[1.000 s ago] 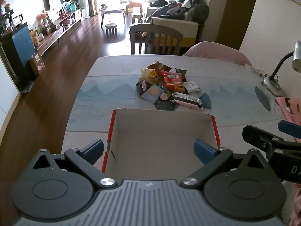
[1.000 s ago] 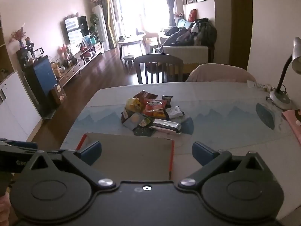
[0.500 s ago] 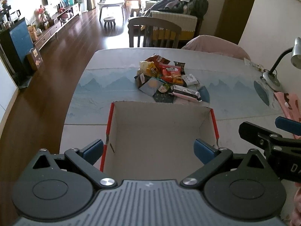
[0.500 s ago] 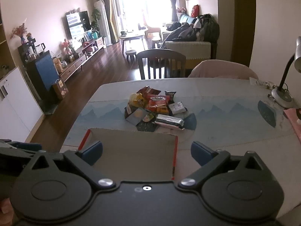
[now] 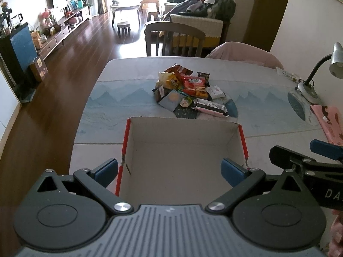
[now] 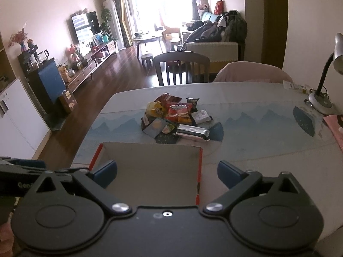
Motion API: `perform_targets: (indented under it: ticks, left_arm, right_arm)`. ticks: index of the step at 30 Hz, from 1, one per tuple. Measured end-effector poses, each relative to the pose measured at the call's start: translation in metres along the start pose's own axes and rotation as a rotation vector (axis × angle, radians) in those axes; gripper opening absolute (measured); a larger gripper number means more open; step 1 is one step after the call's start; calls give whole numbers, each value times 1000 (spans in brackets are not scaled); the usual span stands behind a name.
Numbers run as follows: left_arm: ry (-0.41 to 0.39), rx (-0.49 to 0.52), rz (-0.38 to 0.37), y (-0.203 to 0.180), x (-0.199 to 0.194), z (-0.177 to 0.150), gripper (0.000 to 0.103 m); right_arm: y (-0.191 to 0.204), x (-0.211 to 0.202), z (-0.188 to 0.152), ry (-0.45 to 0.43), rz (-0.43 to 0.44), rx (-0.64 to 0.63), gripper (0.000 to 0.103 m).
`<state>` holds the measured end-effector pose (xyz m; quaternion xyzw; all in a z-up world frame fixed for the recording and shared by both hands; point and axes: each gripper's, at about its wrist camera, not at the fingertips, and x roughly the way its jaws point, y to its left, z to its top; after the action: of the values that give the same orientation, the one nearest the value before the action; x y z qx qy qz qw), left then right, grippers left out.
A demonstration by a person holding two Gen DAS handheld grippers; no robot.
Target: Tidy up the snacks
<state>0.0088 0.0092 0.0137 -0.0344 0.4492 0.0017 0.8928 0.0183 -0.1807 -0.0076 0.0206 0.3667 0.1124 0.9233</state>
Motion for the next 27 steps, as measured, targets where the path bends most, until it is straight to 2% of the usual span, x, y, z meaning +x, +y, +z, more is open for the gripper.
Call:
perform_targets:
  ticks: [27]
  left_arm:
    - [1,6,-4,0,-5,-2,103]
  right_arm:
    - [0,0,-4,1,6,15,100]
